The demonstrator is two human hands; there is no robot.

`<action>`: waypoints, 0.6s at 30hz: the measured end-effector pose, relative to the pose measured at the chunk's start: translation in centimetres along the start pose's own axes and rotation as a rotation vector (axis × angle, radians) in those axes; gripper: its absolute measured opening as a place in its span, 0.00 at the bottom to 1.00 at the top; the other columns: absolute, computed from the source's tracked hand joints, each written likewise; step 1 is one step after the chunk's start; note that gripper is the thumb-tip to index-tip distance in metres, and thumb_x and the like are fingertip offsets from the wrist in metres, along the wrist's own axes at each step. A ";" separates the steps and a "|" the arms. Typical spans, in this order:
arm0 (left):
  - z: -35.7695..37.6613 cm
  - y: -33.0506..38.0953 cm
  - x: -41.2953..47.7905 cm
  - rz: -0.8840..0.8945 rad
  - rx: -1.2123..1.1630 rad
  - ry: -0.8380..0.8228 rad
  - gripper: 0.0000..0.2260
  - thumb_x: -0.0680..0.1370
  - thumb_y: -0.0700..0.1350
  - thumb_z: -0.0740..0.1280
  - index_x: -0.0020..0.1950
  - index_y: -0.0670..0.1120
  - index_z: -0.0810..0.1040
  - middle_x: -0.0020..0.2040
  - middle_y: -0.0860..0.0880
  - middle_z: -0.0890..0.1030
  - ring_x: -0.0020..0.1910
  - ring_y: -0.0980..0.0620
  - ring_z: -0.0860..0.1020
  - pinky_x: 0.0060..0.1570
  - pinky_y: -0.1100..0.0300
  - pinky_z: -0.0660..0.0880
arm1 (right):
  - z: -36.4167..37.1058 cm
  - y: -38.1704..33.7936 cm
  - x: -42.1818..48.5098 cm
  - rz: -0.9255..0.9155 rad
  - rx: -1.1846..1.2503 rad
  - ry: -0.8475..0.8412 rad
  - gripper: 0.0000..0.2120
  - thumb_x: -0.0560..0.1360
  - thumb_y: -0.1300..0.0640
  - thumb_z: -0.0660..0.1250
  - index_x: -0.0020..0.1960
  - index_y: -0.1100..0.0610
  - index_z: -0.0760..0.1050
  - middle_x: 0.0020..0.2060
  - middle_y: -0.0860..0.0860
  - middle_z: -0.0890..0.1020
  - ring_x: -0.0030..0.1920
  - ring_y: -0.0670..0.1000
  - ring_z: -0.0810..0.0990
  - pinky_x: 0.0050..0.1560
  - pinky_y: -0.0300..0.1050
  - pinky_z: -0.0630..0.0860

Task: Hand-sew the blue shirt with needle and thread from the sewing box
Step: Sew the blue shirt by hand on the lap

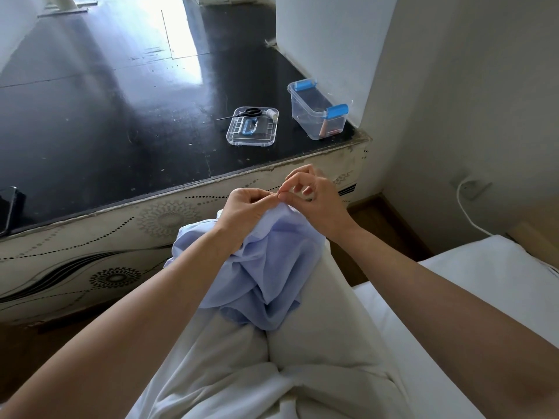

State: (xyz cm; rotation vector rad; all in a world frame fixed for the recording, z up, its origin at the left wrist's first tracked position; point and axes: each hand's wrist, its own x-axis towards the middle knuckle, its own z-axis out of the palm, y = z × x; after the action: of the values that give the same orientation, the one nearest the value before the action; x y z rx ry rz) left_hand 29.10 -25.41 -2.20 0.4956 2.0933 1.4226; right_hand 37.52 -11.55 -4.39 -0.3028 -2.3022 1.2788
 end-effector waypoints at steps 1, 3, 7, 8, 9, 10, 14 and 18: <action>-0.1 -0.1 0.0 -0.001 0.024 -0.007 0.07 0.74 0.52 0.72 0.43 0.50 0.85 0.38 0.48 0.83 0.36 0.55 0.77 0.36 0.63 0.74 | 0.1 0.1 0.0 -0.014 -0.014 -0.010 0.10 0.74 0.56 0.73 0.43 0.41 0.76 0.48 0.47 0.74 0.50 0.44 0.74 0.48 0.30 0.73; -0.2 -0.2 0.0 -0.007 0.050 -0.041 0.08 0.75 0.53 0.72 0.44 0.49 0.86 0.37 0.48 0.82 0.35 0.55 0.76 0.35 0.64 0.73 | 0.4 0.2 -0.1 -0.092 -0.043 -0.026 0.06 0.75 0.57 0.72 0.44 0.46 0.78 0.49 0.49 0.74 0.52 0.45 0.73 0.53 0.36 0.74; -0.1 -0.4 0.3 -0.016 0.125 -0.012 0.08 0.77 0.49 0.69 0.47 0.47 0.86 0.35 0.50 0.79 0.34 0.55 0.74 0.29 0.69 0.70 | 0.9 -0.4 -0.4 -0.162 0.046 0.033 0.03 0.78 0.59 0.66 0.48 0.58 0.77 0.48 0.49 0.79 0.53 0.50 0.77 0.57 0.54 0.76; 0.0 -0.5 0.4 -0.020 0.136 0.007 0.07 0.77 0.48 0.69 0.47 0.47 0.86 0.36 0.49 0.79 0.35 0.55 0.73 0.29 0.69 0.70 | 0.8 -0.8 -0.4 -0.139 0.135 0.042 0.03 0.79 0.60 0.64 0.49 0.59 0.76 0.46 0.49 0.81 0.52 0.51 0.79 0.56 0.56 0.76; 0.0 -0.6 0.4 -0.029 0.131 0.027 0.07 0.77 0.48 0.69 0.46 0.47 0.86 0.35 0.49 0.79 0.35 0.54 0.73 0.30 0.68 0.70 | 0.5 -1.2 -0.4 -0.124 0.238 0.049 0.02 0.80 0.61 0.63 0.50 0.59 0.74 0.44 0.50 0.82 0.50 0.52 0.81 0.56 0.56 0.78; -0.1 -0.7 0.5 -0.045 0.109 0.046 0.07 0.77 0.48 0.69 0.44 0.48 0.85 0.35 0.48 0.78 0.35 0.53 0.73 0.32 0.66 0.70 | 0.1 -1.5 -0.3 -0.111 0.349 0.060 0.02 0.81 0.62 0.61 0.50 0.60 0.72 0.41 0.51 0.83 0.47 0.53 0.83 0.55 0.56 0.79; -0.4 -0.8 0.5 -0.083 -0.040 0.107 0.07 0.78 0.48 0.69 0.45 0.47 0.85 0.37 0.46 0.79 0.36 0.51 0.74 0.36 0.63 0.71 | -1.5 -1.6 -0.2 0.220 0.659 0.203 0.04 0.83 0.63 0.56 0.50 0.59 0.67 0.28 0.48 0.71 0.28 0.46 0.71 0.35 0.40 0.78; -0.6 -0.4 0.8 -0.095 -0.128 0.203 0.07 0.78 0.46 0.69 0.41 0.51 0.84 0.38 0.46 0.81 0.36 0.51 0.76 0.39 0.63 0.73 | -2.8 -0.3 -0.3 0.424 0.653 0.622 0.06 0.82 0.59 0.57 0.47 0.55 0.68 0.27 0.47 0.68 0.25 0.45 0.64 0.25 0.36 0.65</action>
State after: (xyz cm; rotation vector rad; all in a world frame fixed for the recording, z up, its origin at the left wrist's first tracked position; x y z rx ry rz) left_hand 28.11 -25.59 -2.58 0.2058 2.1322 1.5948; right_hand 39.27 -9.81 -2.95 -0.8383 -1.2592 1.7451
